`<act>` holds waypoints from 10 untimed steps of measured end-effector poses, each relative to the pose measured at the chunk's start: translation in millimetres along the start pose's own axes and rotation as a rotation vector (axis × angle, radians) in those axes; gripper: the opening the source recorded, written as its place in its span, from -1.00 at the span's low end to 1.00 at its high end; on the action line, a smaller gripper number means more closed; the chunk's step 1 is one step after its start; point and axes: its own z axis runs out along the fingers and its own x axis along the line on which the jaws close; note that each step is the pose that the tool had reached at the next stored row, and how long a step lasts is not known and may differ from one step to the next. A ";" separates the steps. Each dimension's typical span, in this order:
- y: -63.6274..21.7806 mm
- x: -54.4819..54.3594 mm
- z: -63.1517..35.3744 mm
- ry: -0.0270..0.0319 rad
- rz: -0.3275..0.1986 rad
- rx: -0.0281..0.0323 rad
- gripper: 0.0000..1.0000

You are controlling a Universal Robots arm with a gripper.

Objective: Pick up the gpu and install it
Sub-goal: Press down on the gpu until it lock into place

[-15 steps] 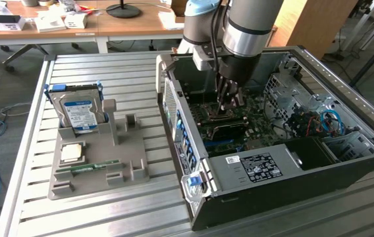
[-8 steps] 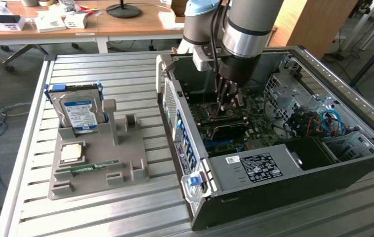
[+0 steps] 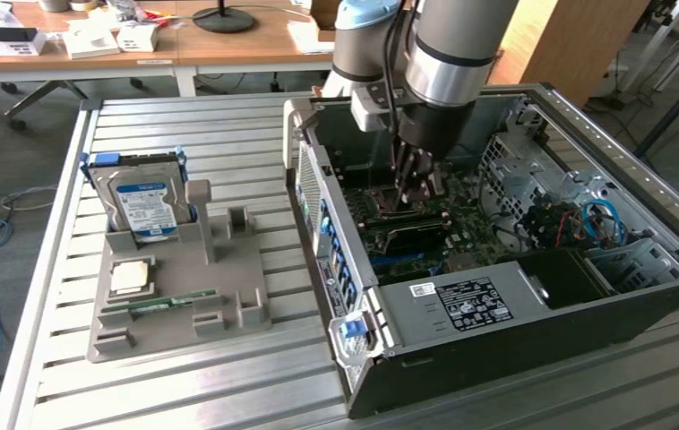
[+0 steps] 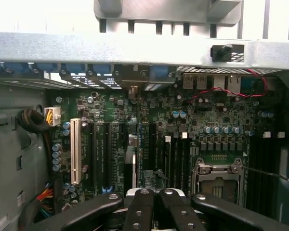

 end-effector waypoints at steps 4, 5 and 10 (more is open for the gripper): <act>0.0 1.2 -0.1 0.0001 0.000 0.0000 -0.79; 0.0 1.2 -0.1 0.0001 0.000 0.0000 -0.79; 0.0 2.6 -0.1 0.0001 0.000 0.0000 -0.79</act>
